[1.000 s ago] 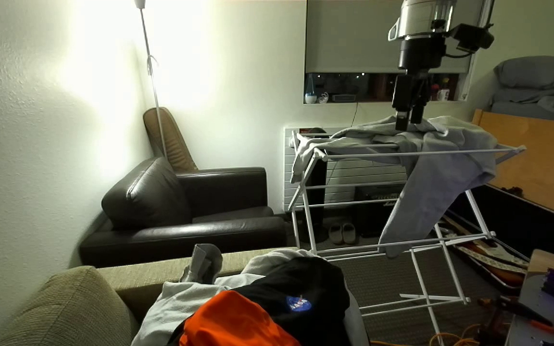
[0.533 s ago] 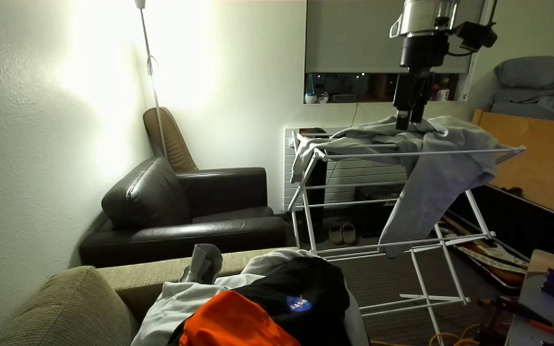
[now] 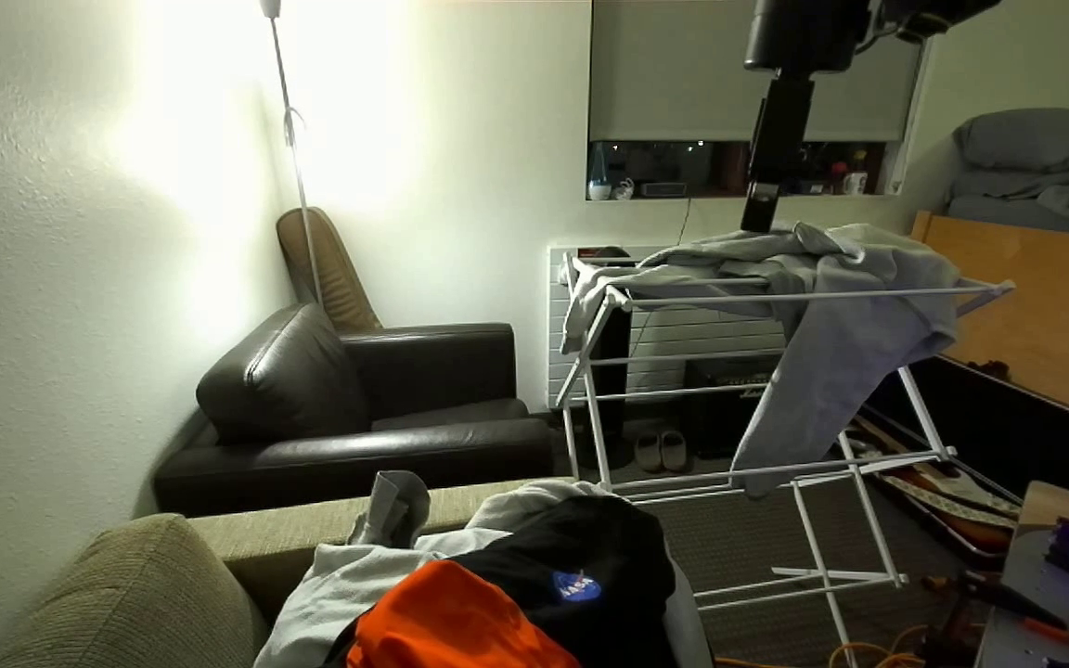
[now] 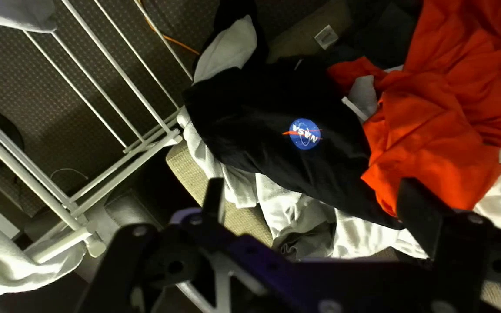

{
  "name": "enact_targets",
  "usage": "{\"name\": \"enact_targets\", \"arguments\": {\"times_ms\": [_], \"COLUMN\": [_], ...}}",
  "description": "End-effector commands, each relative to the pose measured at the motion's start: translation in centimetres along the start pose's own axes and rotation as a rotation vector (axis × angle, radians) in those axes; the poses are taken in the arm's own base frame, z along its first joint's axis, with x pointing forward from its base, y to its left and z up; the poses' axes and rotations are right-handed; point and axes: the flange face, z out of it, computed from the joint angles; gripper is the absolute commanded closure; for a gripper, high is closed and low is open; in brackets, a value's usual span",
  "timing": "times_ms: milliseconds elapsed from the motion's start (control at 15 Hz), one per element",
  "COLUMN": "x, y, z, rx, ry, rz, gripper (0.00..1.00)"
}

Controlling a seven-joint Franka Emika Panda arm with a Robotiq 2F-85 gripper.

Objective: Put the orange cloth on the couch

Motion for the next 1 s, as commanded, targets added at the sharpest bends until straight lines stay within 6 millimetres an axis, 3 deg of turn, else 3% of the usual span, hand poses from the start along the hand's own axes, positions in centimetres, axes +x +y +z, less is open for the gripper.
{"name": "enact_targets", "arguments": {"times_ms": [0, 600, 667, 933], "x": [1.7, 1.9, 2.4, 2.4], "y": [1.8, 7.6, 6.8, 7.8], "z": [0.3, 2.0, 1.7, 1.8], "rx": [0.005, 0.043, 0.03, 0.033], "ry": [-0.003, -0.045, -0.041, -0.045], "rz": [-0.015, 0.17, 0.126, 0.147], "gripper": [0.0, 0.0, 0.0, 0.0]}}
